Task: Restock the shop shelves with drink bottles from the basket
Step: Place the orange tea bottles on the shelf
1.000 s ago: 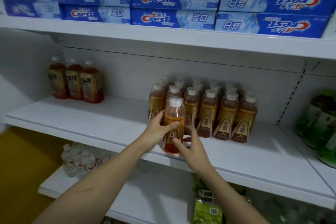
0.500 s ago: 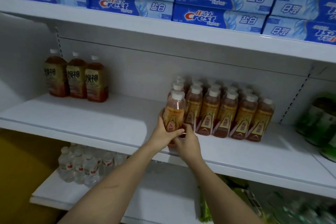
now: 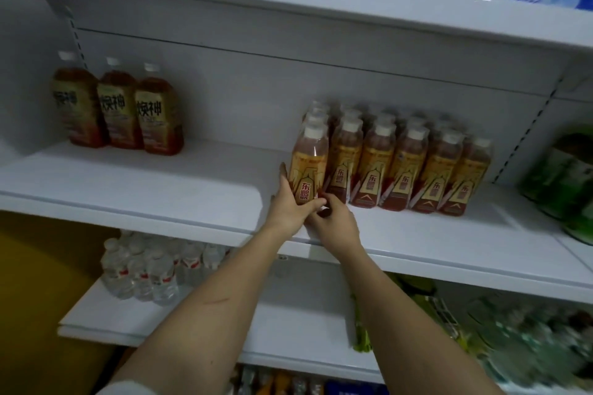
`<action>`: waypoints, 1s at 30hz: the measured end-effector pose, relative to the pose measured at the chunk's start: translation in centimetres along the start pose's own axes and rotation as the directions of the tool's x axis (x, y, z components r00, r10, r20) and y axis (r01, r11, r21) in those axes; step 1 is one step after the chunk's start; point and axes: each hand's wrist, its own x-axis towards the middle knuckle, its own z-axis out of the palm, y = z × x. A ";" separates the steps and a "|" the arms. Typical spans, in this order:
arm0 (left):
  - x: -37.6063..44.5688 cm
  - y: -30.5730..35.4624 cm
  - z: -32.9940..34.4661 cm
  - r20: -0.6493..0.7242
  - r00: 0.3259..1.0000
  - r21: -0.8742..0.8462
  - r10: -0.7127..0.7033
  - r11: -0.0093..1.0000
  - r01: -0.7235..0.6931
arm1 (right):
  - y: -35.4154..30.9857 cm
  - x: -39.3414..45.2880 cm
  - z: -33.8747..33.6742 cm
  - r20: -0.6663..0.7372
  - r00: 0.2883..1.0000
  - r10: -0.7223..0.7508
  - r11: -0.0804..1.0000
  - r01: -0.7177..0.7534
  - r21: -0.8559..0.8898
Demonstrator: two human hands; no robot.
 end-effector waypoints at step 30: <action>-31.6 -19.5 8.5 0.101 0.859 0.825 -0.501 0.526 0.209 | 25.3 -29.8 0.9 0.648 0.649 0.398 0.873 -0.051 -0.485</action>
